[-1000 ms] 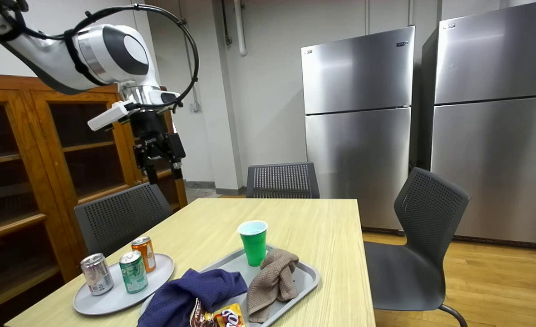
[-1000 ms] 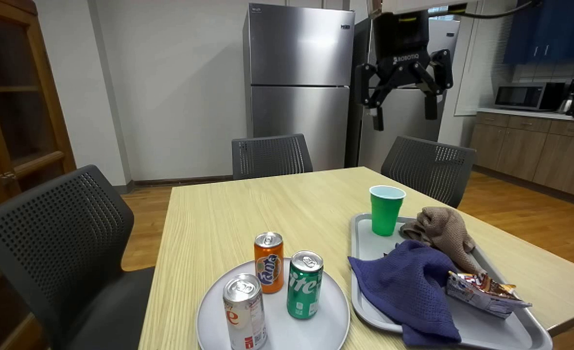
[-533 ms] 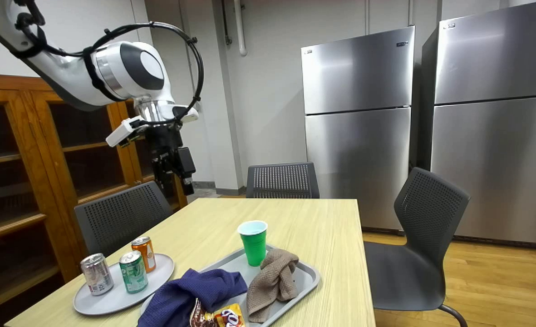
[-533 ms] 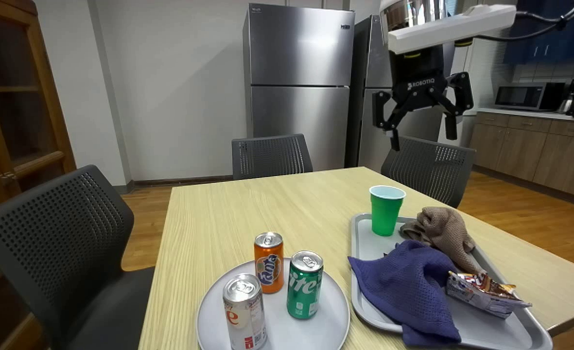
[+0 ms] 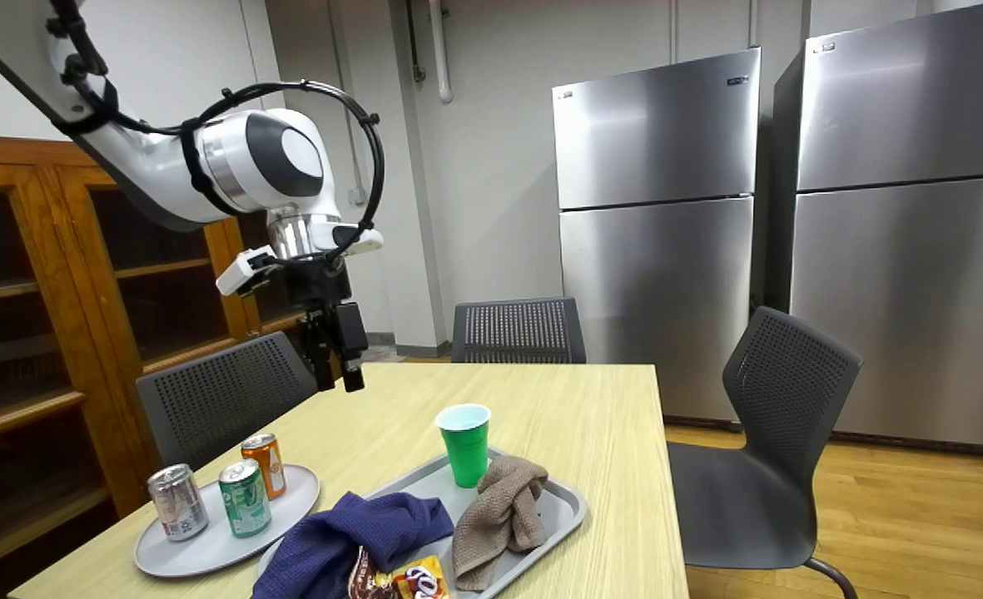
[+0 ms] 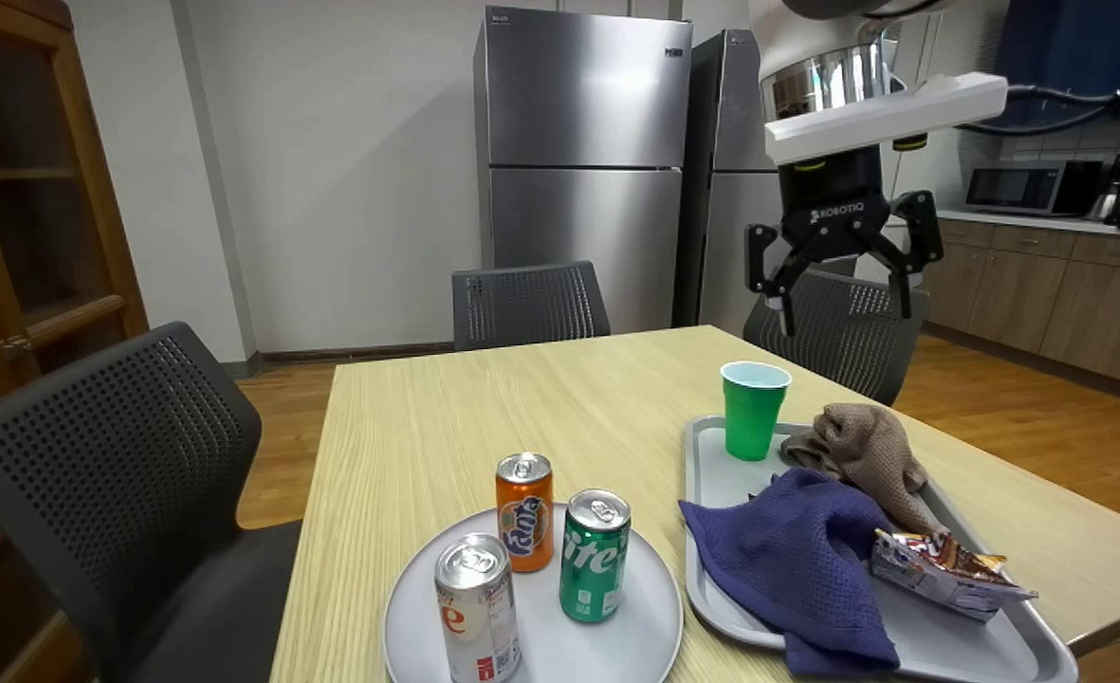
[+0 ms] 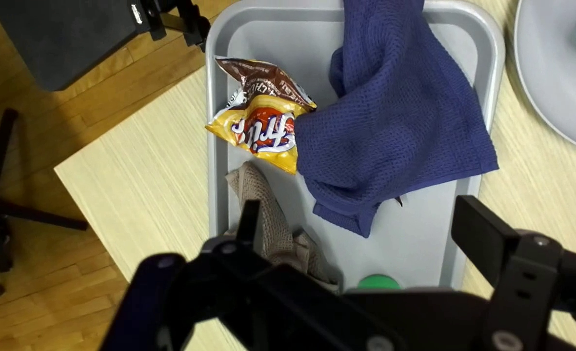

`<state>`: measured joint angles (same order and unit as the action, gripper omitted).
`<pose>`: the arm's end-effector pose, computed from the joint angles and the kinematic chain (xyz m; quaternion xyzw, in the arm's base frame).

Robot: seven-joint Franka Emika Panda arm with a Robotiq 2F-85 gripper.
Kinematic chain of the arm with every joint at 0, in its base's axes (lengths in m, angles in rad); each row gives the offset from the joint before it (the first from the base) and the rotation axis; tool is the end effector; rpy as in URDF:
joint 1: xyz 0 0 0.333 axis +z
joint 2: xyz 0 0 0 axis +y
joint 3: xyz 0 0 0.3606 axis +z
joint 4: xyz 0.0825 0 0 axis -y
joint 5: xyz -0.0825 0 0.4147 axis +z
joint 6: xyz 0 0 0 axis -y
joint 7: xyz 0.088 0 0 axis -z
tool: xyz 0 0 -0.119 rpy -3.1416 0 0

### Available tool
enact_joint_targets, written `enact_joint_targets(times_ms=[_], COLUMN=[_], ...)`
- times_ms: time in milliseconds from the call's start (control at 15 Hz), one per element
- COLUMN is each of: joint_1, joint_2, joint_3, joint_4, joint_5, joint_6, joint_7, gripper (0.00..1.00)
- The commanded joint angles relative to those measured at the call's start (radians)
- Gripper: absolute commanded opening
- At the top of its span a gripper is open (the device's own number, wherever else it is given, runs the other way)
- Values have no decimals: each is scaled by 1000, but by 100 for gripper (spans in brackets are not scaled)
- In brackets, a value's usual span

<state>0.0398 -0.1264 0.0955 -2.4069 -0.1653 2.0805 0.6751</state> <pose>0.4649 0.0531 0.3599 0.9676 -0.2196 -0.0630 0.1071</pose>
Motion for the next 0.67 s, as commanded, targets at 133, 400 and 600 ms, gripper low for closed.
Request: enact_joint_targets(times_ms=[133,400,600], joint_1=[-8,-6,-5], joint_2=[29,51,66], joint_3=[-19,-29,-32], joint_4=[-36,-59,-82], joint_5=[58,99,118], joint_6=[72,125,171], joint_7=[41,56,77], gripper=[100,100,100])
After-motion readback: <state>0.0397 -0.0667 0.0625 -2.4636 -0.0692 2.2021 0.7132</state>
